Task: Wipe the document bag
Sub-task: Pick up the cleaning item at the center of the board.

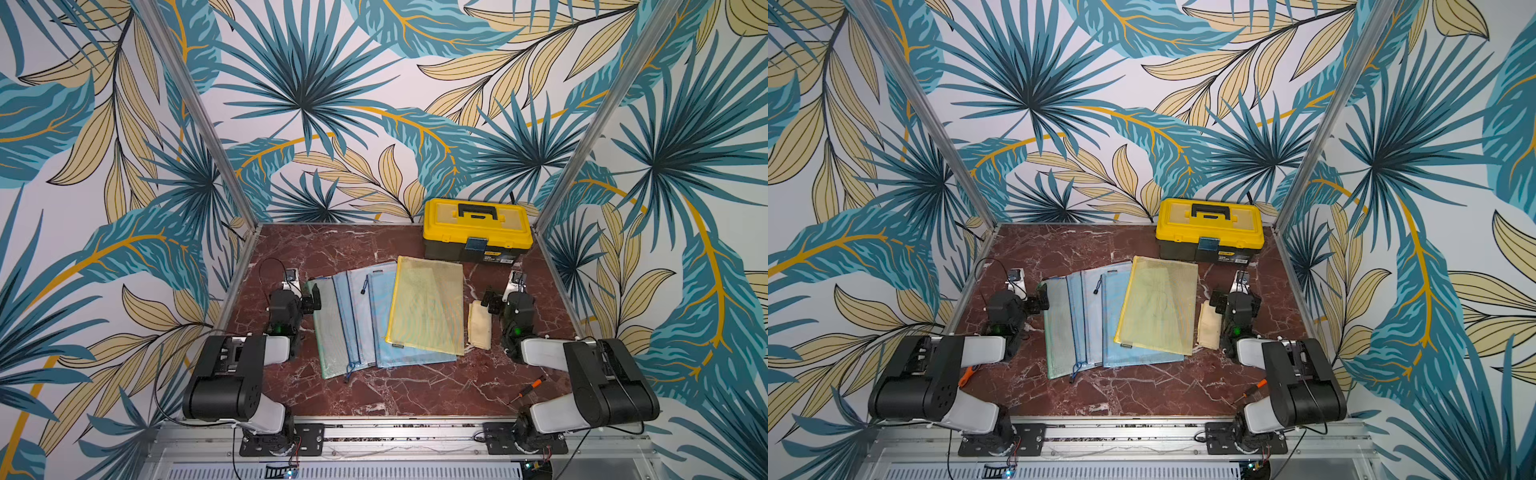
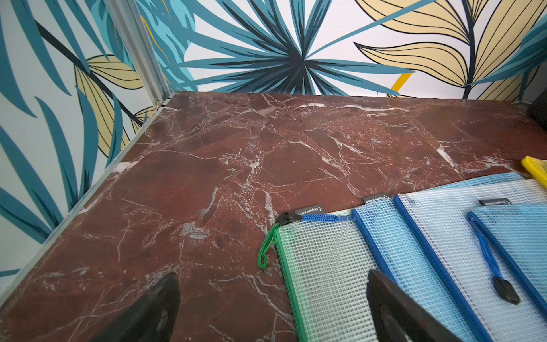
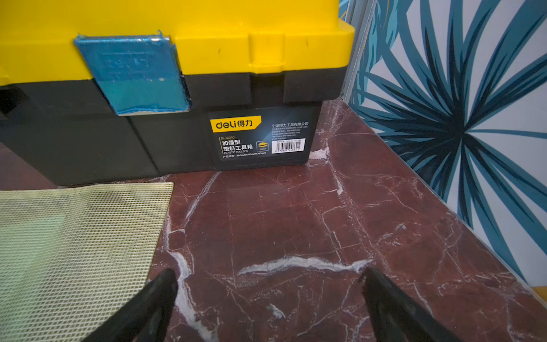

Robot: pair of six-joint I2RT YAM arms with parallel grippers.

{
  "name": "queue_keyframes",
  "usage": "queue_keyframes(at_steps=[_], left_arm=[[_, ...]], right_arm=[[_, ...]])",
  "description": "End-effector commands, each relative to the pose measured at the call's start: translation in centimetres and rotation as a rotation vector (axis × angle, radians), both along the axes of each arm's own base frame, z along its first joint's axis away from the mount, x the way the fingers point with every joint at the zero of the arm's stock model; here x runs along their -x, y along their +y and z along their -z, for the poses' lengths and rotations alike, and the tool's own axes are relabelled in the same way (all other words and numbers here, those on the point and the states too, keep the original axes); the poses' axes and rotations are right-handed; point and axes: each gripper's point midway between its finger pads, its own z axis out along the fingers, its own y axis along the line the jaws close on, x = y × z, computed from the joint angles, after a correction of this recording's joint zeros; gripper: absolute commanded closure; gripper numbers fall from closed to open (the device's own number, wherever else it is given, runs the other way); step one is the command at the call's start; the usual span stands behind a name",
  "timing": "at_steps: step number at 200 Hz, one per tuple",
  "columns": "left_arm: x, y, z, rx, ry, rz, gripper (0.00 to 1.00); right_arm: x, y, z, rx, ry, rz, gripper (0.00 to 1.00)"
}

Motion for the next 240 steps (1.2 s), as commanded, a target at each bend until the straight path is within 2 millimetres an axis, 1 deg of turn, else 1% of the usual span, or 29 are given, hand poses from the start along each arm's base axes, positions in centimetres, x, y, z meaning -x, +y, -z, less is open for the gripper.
queue_keyframes(at_steps=[1,160,177,189,198,209,211,216,227,240], left_arm=[[-0.6,0.4,-1.1,-0.014,-0.037,-0.008,0.0],[-0.6,0.4,-1.0,-0.015,-0.036,-0.007,0.01],[-0.7,0.4,-1.3,-0.014,-0.043,-0.008,0.0],[-1.1,1.0,-2.7,-0.017,-0.074,-0.038,0.0],[-1.1,1.4,-3.4,-0.016,-0.043,-0.066,0.0],[-0.8,1.6,-5.6,-0.018,-0.071,-0.077,0.0],[-0.6,1.6,-6.0,-0.014,-0.08,-0.082,0.0],[-0.1,1.9,-7.7,0.007,-0.127,-0.106,0.0],[1.0,2.7,-11.8,0.059,-0.244,-0.157,0.0],[2.4,2.7,-16.8,0.084,-0.371,-0.151,0.0]], right_arm=[[-0.3,-0.4,-0.6,0.014,-0.019,0.017,0.0],[-0.4,-0.4,-0.6,0.013,-0.019,0.018,0.01],[-0.3,-0.4,-0.7,0.014,-0.022,0.015,0.0],[-0.5,-0.4,-1.4,0.023,-0.036,0.014,0.0],[-0.5,-0.3,-2.4,0.027,-0.026,0.005,0.0],[-0.1,-0.6,-4.3,0.024,-0.014,0.019,0.01],[0.1,-0.7,-5.0,0.019,-0.024,0.033,0.0],[0.6,-1.3,-6.5,0.003,-0.045,0.069,0.0],[1.8,-2.1,-10.3,-0.032,-0.117,0.118,0.01],[3.7,-2.9,-14.8,-0.079,-0.189,0.168,0.0]])
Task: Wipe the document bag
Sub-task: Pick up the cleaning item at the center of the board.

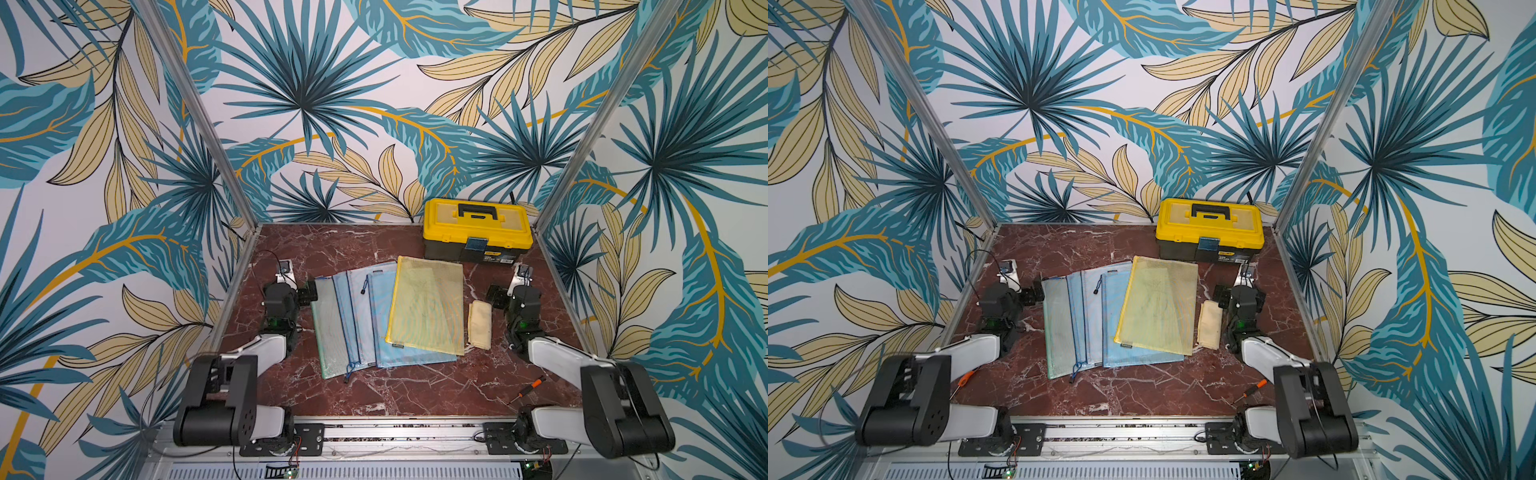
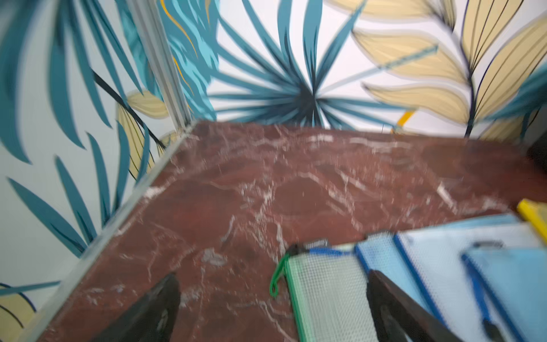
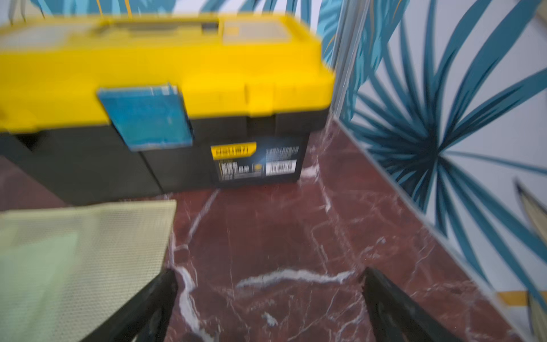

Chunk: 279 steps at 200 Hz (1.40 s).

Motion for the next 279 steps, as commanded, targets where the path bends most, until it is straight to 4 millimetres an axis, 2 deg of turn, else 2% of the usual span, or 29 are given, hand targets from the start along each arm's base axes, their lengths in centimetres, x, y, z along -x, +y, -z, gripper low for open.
queue_keyframes(at_steps=[1,9,24,33,42,58,78,98,119,128,153,169,187,226,261,279], left_arm=[[2.0,1.4,-9.0,0.061,-0.227,-0.065,0.0],[2.8,1.1,-11.9,0.073,-0.285,-0.04,0.0],[4.4,0.9,-16.4,0.145,-0.382,-0.029,0.0],[5.2,0.9,-18.1,0.198,-0.429,-0.025,0.0],[5.8,0.1,-19.7,0.201,-0.46,0.027,0.0],[6.3,-2.0,-21.5,0.196,-0.454,0.15,0.0],[6.4,-4.0,-22.4,0.26,-0.406,0.26,0.0],[6.8,-6.6,-22.6,0.29,-0.372,0.409,0.0],[6.4,-8.2,-21.0,0.293,-0.318,0.462,0.01],[6.3,-8.9,-20.3,0.293,-0.291,0.471,0.02],[6.0,-10.6,-19.1,0.287,-0.255,0.494,0.02],[5.4,-11.7,-18.1,0.263,-0.225,0.492,0.02],[4.7,-12.9,-17.1,0.231,-0.191,0.497,0.03],[3.8,-15.3,-14.8,0.207,-0.126,0.524,0.03],[3.3,-17.3,-13.1,0.185,-0.076,0.555,0.03],[2.9,-18.0,-12.3,0.192,-0.048,0.564,0.04]], right_arm=[[3.0,-2.2,-7.2,-0.077,-0.107,0.127,0.01],[4.5,-3.0,-9.8,-0.115,-0.166,0.185,0.0],[7.0,-3.8,-13.3,-0.179,-0.244,0.233,0.01],[7.8,-3.3,-15.2,-0.186,-0.267,0.19,0.01],[8.6,-2.8,-16.7,-0.196,-0.277,0.157,0.01],[9.5,-2.2,-17.5,-0.209,-0.229,0.126,0.04],[9.6,-0.2,-16.1,-0.262,-0.072,0.03,0.05],[9.4,2.0,-13.4,-0.449,0.065,-0.016,0.06],[9.8,3.3,-9.7,-0.647,0.158,0.057,0.08],[10.6,3.1,-7.9,-0.704,0.193,0.159,0.08],[11.9,3.0,-5.0,-0.783,0.257,0.339,0.1],[12.2,3.3,-2.6,-0.883,0.286,0.451,0.1],[11.7,4.3,-0.1,-0.989,0.298,0.525,0.1],[10.8,6.3,4.1,-1.175,0.327,0.684,0.1],[10.0,6.3,5.9,-1.231,0.289,0.788,0.11],[9.1,7.4,7.5,-1.298,0.308,0.813,0.11]])
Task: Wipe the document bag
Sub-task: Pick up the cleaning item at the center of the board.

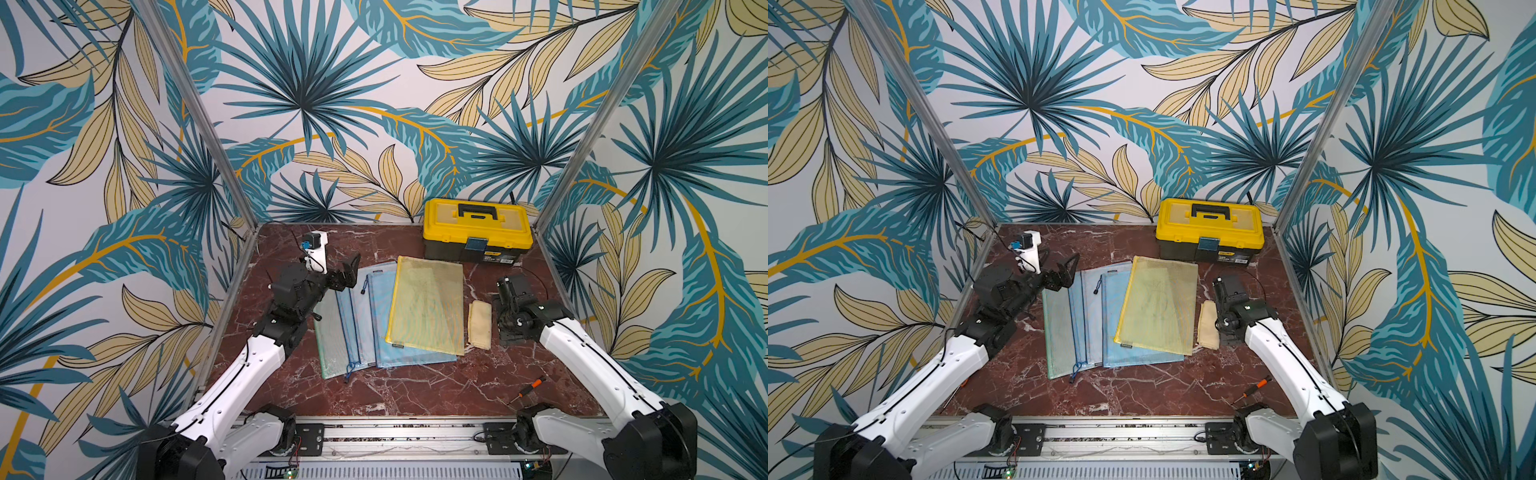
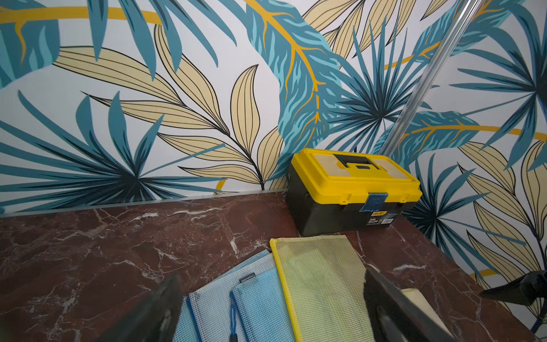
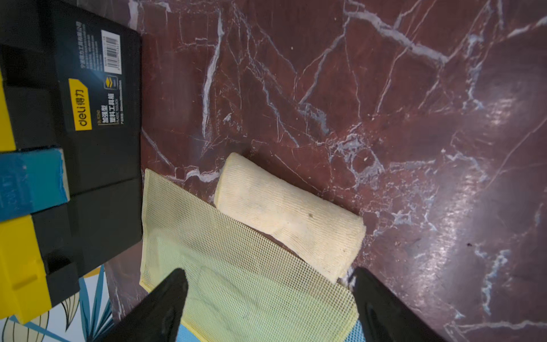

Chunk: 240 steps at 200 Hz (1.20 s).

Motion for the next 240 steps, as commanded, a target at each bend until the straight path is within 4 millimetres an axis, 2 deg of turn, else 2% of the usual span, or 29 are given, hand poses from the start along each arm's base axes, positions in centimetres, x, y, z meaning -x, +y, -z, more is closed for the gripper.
queue_keyframes(at_steps=[1,36,52,85,110,148,190,215,240], left_arm=[[-0.4,-0.6,0.2,-0.019,0.005,-0.001,0.04],[-0.9,-2.0,1.6,-0.032,0.042,0.031,0.05],[-0.9,-2.5,1.8,-0.033,0.049,0.044,0.05],[-0.9,-3.0,2.4,-0.04,0.062,0.053,0.05],[-1.0,-3.1,2.9,-0.045,0.073,0.054,0.05],[-1.0,-3.3,3.2,-0.042,0.084,0.063,0.05],[-1.1,-3.4,3.5,-0.039,0.094,0.061,0.05],[-1.0,-3.4,3.6,-0.03,0.1,0.063,0.05],[-0.9,-3.4,3.8,-0.027,0.105,0.062,0.05]], right_arm=[[-0.9,1.1,2.1,-0.109,-0.006,0.107,0.11],[-2.2,4.3,6.3,-0.26,0.092,0.103,0.11],[-2.4,4.7,7.5,-0.284,0.115,0.116,0.11],[-2.9,3.8,7.4,-0.215,0.121,0.124,0.11],[-2.7,3.5,8.4,-0.209,0.153,0.138,0.11],[-1.1,2.9,11.1,-0.212,0.24,0.177,0.11],[0.6,1.7,12.7,-0.184,0.3,0.205,0.12],[1.9,1.1,14.3,-0.207,0.344,0.233,0.18],[2.2,0.8,15.1,-0.203,0.364,0.226,0.26]])
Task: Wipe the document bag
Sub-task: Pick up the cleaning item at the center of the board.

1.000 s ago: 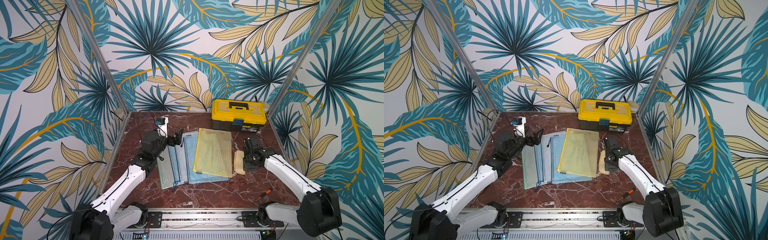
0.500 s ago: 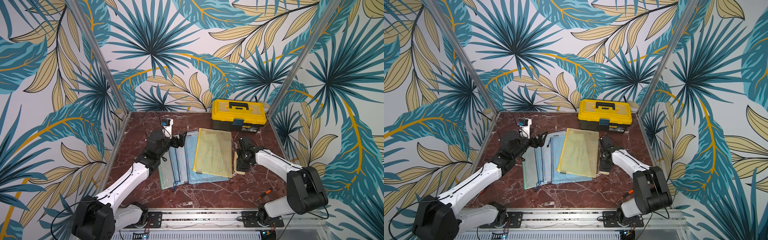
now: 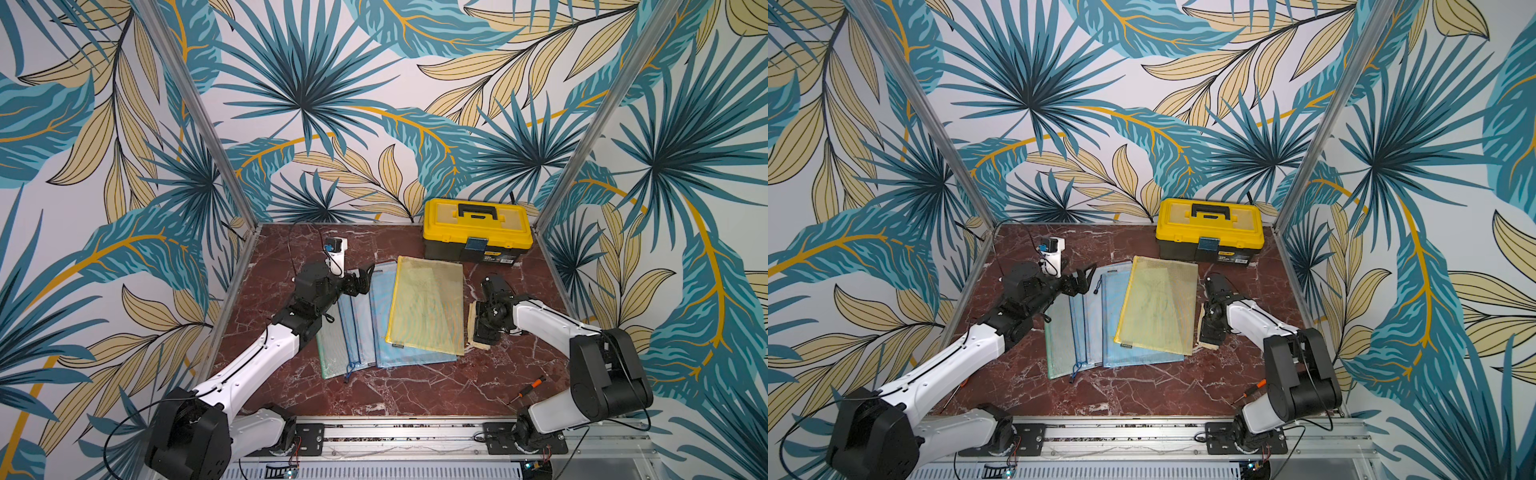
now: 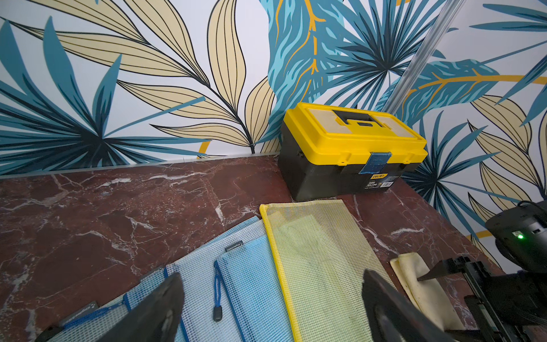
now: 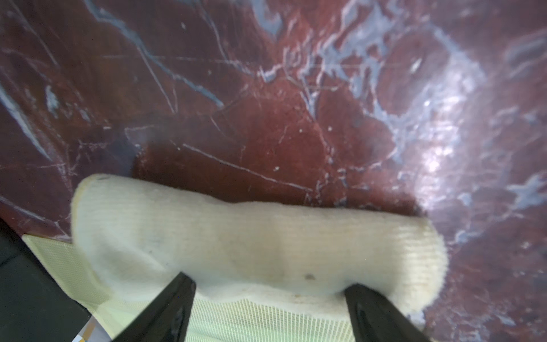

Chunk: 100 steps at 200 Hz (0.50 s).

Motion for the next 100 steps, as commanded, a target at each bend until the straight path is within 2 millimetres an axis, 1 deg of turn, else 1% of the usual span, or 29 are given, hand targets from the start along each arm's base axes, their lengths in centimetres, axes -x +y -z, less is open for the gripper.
queue_keyframes(at_steps=[1,26,42,50,63,83,100], left_arm=[[0.1,-0.3,-0.7,0.015,-0.009,0.006,0.05],[0.1,-0.3,-0.6,0.016,-0.006,0.005,0.06],[0.1,-0.2,-0.5,0.02,0.0,0.003,0.06],[0.2,-0.3,-0.4,0.02,0.001,0.006,0.06],[0.3,-0.3,-0.5,0.022,-0.001,0.006,0.07],[0.4,-0.1,-0.4,0.018,-0.002,0.002,0.07],[0.4,-0.2,-0.5,0.02,-0.003,0.003,0.07]], right_arm=[[4.3,-2.2,4.7,0.078,0.182,0.011,0.26],[3.7,-2.1,5.3,0.063,0.176,-0.01,0.37],[3.5,-2.1,5.8,0.055,0.18,-0.027,0.46],[3.5,-2.2,6.0,0.054,0.178,-0.027,0.51],[3.5,-2.3,6.2,0.056,0.165,-0.035,0.62],[3.2,-2.4,5.9,0.066,0.147,-0.056,0.74],[2.6,-2.4,4.8,0.075,0.112,-0.083,0.81]])
